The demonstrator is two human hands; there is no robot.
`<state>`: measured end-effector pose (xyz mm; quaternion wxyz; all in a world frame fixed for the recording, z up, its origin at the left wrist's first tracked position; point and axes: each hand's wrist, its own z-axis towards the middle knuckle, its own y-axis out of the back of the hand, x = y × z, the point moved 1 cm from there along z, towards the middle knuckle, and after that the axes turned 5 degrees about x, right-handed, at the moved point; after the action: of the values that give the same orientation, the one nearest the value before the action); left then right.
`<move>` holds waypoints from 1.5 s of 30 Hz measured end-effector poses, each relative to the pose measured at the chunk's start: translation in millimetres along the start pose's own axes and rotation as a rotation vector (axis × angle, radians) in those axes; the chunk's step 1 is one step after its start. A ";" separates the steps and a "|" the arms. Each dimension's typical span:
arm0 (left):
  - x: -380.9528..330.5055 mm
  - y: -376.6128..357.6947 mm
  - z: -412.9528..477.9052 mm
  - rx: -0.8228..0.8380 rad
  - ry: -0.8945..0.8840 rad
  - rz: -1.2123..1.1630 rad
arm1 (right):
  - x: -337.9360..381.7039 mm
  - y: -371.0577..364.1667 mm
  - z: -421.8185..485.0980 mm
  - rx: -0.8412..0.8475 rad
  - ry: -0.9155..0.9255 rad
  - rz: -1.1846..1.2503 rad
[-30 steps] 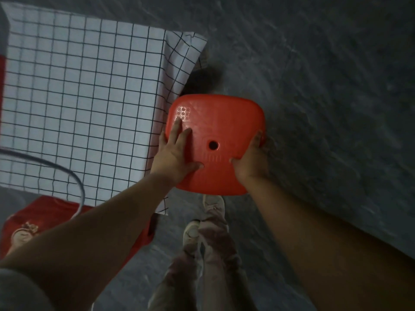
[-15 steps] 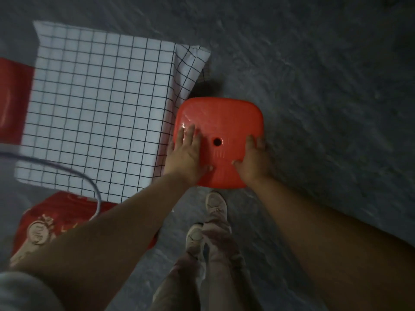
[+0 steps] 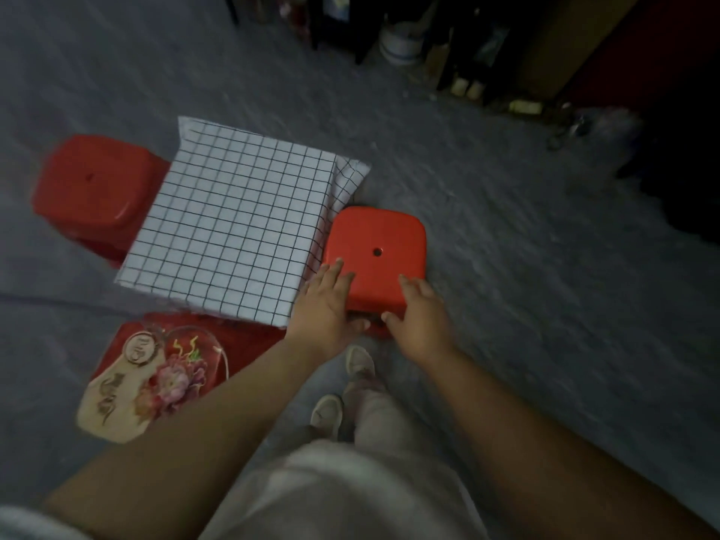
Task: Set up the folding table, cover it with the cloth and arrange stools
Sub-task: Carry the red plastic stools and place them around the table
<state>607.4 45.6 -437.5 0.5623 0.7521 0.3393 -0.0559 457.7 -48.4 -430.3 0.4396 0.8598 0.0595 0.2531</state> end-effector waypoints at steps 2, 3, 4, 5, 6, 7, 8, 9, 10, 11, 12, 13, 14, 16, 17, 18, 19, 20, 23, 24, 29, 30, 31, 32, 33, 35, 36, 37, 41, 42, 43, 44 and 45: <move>-5.0 15.0 -30.6 -0.047 -0.014 -0.017 | 11.1 8.0 -30.5 -0.035 0.028 -0.015; -6.9 21.2 -44.9 -0.058 -0.016 -0.021 | 15.6 11.4 -43.7 -0.047 0.038 -0.029; -8.3 26.7 -57.7 -0.070 -0.017 -0.027 | 19.5 15.1 -54.9 -0.056 0.049 -0.040; -8.9 31.1 -69.2 -0.087 -0.015 -0.036 | 22.4 19.0 -64.1 -0.061 0.062 -0.045; -9.5 34.9 -79.7 -0.106 -0.011 -0.048 | 25.1 22.6 -71.4 -0.062 0.080 -0.049; -9.9 38.8 -89.8 -0.129 -0.008 -0.060 | 27.6 26.5 -77.6 -0.062 0.097 -0.054; -10.0 42.0 -99.0 -0.151 -0.004 -0.069 | 29.3 29.7 -82.4 -0.065 0.111 -0.055; -9.8 44.3 -107.0 -0.172 0.007 -0.076 | 30.8 32.6 -85.9 -0.071 0.127 -0.051; -9.5 46.3 -113.9 -0.195 0.024 -0.080 | 32.3 35.3 -88.2 -0.074 0.149 -0.045; -9.4 47.7 -120.8 -0.216 0.047 -0.086 | 34.3 37.9 -90.4 -0.073 0.176 -0.042; -10.0 48.3 -127.6 -0.241 0.073 -0.094 | 36.0 39.1 -92.5 -0.069 0.209 -0.047; -10.6 48.0 -136.9 -0.270 0.111 -0.103 | 38.8 39.6 -94.8 -0.057 0.257 -0.064; -11.2 47.7 -142.2 -0.279 0.136 -0.108 | 40.0 39.5 -95.3 -0.051 0.290 -0.075; -14.2 45.0 -156.1 -0.302 0.195 -0.112 | 42.8 38.5 -97.9 -0.025 0.369 -0.084; -16.8 41.7 -165.0 -0.323 0.230 -0.117 | 43.5 37.2 -101.0 -0.011 0.417 -0.091; -19.7 37.8 -173.7 -0.345 0.267 -0.121 | 44.7 36.0 -103.4 0.000 0.466 -0.103; -23.7 32.4 -184.1 -0.363 0.313 -0.121 | 45.5 34.1 -106.3 0.010 0.524 -0.117; -28.0 25.4 -195.6 -0.375 0.363 -0.117 | 46.9 31.6 -110.4 0.022 0.587 -0.124; -39.0 -0.4 -236.1 -0.422 0.525 -0.136 | 56.3 18.4 -131.0 0.106 0.784 -0.137; -41.9 -8.1 -252.0 -0.451 0.590 -0.154 | 61.9 12.3 -139.2 0.142 0.841 -0.153; -51.8 -46.5 -348.4 -0.530 0.869 -0.203 | 88.4 -26.6 -200.6 0.323 1.052 -0.268; -53.7 -55.0 -370.2 -0.547 0.922 -0.232 | 92.4 -35.8 -215.5 0.357 1.094 -0.290; -55.8 -63.6 -391.6 -0.568 0.974 -0.259 | 96.1 -44.8 -230.3 0.387 1.132 -0.314; -58.2 -72.5 -412.2 -0.592 1.027 -0.281 | 99.6 -53.3 -245.2 0.414 1.169 -0.340; -62.0 -82.6 -432.5 -0.617 1.078 -0.299 | 102.3 -62.3 -260.9 0.440 1.210 -0.368; -71.5 -105.3 -470.6 -0.658 1.171 -0.332 | 105.4 -80.8 -292.1 0.488 1.290 -0.427; -76.7 -118.8 -488.6 -0.675 1.215 -0.349 | 106.1 -90.3 -308.2 0.508 1.325 -0.453; -82.3 -133.3 -506.1 -0.696 1.258 -0.371 | 105.9 -99.9 -325.0 0.526 1.355 -0.473; -110.2 -193.5 -573.3 -0.767 1.394 -0.473 | 95.1 -139.9 -397.4 0.610 1.459 -0.559; -118.3 -207.9 -589.8 -0.782 1.423 -0.488 | 89.9 -150.1 -416.3 0.625 1.489 -0.582; -127.0 -221.9 -606.8 -0.800 1.453 -0.501 | 83.8 -160.2 -435.7 0.638 1.515 -0.605; -135.8 -235.9 -624.3 -0.819 1.484 -0.513 | 76.8 -170.1 -455.4 0.656 1.538 -0.629; -144.9 -249.8 -641.4 -0.837 1.514 -0.526 | 69.1 -179.5 -475.0 0.679 1.563 -0.655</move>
<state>162.8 581.9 -340.0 0.3854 0.2198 0.7720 0.4551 307.5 427.6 -314.4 0.0473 0.4668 0.6528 0.5947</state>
